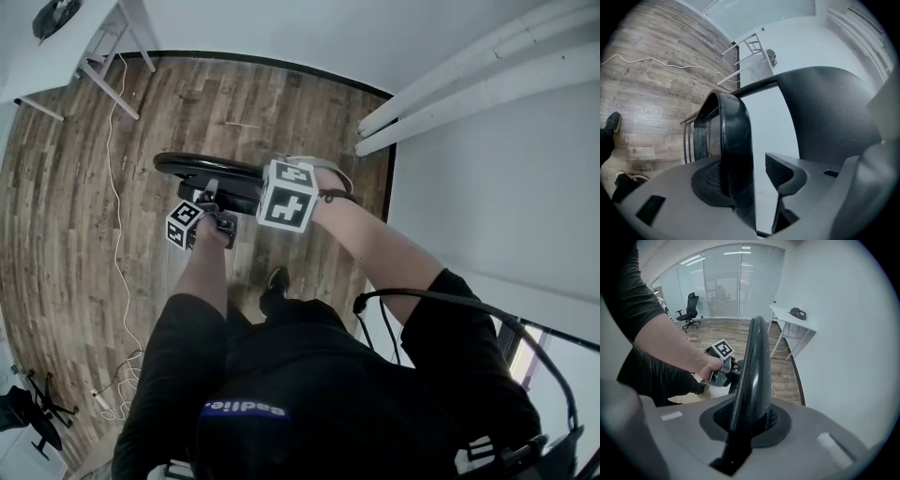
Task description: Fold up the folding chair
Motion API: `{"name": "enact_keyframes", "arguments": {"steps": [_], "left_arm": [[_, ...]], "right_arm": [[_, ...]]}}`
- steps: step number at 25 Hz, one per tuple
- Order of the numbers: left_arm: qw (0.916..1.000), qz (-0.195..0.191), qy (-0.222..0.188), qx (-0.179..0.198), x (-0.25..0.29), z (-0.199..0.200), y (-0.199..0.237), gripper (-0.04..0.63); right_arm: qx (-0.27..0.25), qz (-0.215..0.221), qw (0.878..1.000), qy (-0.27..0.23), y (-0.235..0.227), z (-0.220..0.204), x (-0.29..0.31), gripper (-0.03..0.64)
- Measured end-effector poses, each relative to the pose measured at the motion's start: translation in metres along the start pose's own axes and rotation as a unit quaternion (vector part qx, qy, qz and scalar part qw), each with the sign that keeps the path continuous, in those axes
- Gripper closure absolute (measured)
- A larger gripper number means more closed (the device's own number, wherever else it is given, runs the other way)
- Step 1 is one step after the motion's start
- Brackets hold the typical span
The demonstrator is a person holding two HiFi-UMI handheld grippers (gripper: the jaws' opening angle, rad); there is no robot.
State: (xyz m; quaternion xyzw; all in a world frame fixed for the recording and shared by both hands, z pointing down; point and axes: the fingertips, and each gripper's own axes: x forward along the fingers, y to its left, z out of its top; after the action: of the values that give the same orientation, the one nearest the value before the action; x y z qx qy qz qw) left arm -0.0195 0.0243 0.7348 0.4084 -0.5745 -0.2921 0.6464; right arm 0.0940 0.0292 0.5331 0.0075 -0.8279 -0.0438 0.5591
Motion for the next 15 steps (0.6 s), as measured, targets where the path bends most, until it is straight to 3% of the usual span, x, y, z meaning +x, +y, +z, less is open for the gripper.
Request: {"name": "enact_keyframes", "arguments": {"steps": [4, 8, 12, 15], "left_arm": [[0.9995, 0.015, 0.022, 0.015, 0.007, 0.0, -0.006, 0.396], [0.9925, 0.006, 0.11, 0.053, 0.017, -0.005, -0.017, 0.396], [0.9756, -0.005, 0.195, 0.1, 0.029, -0.01, -0.031, 0.396], [0.9557, -0.019, 0.264, 0.129, 0.032, -0.017, -0.04, 0.396]], "right_arm": [[0.0, 0.012, 1.0, 0.0, -0.016, -0.001, 0.001, 0.569], [0.008, 0.025, 1.0, -0.001, -0.038, 0.002, 0.002, 0.569], [0.012, 0.037, 0.999, -0.004, -0.063, 0.003, 0.002, 0.572], [0.016, 0.046, 0.999, -0.006, -0.08, 0.001, 0.001, 0.574]]}}
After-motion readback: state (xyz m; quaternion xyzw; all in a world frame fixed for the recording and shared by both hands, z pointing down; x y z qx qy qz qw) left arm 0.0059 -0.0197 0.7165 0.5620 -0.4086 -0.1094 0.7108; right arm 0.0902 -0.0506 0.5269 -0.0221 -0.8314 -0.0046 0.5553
